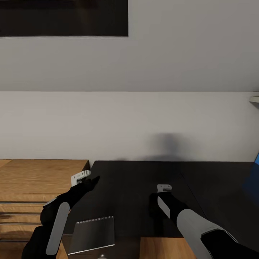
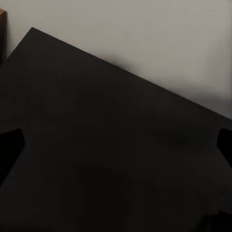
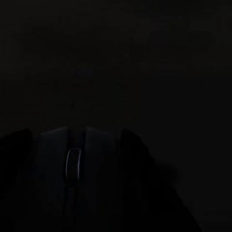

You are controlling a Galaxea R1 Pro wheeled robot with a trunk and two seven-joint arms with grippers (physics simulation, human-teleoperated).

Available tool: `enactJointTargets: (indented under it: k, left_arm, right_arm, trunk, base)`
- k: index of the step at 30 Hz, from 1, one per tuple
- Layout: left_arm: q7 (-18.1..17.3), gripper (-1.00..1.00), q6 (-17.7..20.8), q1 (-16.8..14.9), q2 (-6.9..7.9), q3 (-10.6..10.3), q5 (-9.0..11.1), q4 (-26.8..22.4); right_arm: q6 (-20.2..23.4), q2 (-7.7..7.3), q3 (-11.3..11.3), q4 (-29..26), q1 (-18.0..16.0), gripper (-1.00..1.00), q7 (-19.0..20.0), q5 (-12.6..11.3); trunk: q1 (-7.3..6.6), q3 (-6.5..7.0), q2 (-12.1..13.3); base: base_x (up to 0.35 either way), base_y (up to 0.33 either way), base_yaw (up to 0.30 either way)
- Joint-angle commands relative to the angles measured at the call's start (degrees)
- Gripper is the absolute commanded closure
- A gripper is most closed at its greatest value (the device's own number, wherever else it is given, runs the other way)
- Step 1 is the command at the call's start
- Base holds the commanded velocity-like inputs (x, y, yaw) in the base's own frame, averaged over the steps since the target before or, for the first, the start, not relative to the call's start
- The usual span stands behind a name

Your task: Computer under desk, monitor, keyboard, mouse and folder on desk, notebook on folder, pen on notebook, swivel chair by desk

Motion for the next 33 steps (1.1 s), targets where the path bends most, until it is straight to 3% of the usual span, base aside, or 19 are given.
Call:
enactJointTargets:
  k: [1, 11, 17, 24, 30, 33]
  left_arm:
    - [0.30, -1.00, 0.34, -0.05, -0.05, 0.10, 0.60, -0.07]
    - [0.38, -1.00, 0.34, -0.05, 0.02, 0.18, 0.52, -0.01]
    - [0.39, -1.00, 0.34, -0.05, 0.03, 0.18, 0.44, 0.00]
    - [0.39, -1.00, 0.34, -0.05, 0.03, 0.18, 0.42, 0.00]
    - [0.39, -1.00, 0.32, -0.05, 0.01, 0.15, 0.42, 0.00]
    - [0.39, -1.00, 0.29, -0.05, -0.03, 0.06, 0.37, 0.00]
  right_arm:
    - [0.28, -0.02, 0.40, -0.07, 0.00, 1.00, -0.35, -0.92]
    - [-0.09, 0.05, 0.40, -0.46, 0.00, 1.00, -0.37, -0.92]
    - [-0.20, 0.04, 0.32, -8.17, 0.09, 1.00, -1.02, -0.90]
    - [-0.06, -0.13, 0.26, -10.16, 0.16, 1.00, -1.13, -0.90]
    - [3.50, -0.45, -0.36, -20.55, 0.99, 1.00, -3.22, -0.90]
    - [6.58, -0.54, -0.58, -30.33, 5.19, 1.00, -6.70, -0.90]
  trunk:
    - [0.00, -0.07, -0.04]
    - [0.00, -0.07, -0.04]
    - [0.00, -0.07, -0.04]
    - [0.00, -0.07, -0.04]
    - [0.00, -0.07, -0.04]
    - [0.00, -0.07, -0.04]
  base:
    - [0.000, 0.000, 0.000]
    - [-0.011, 0.000, 0.000]
    - [-0.274, 0.000, 0.000]
    - [-0.330, 0.000, 0.000]
    - [-0.334, 0.000, 0.000]
    - [-0.334, 0.000, 0.000]
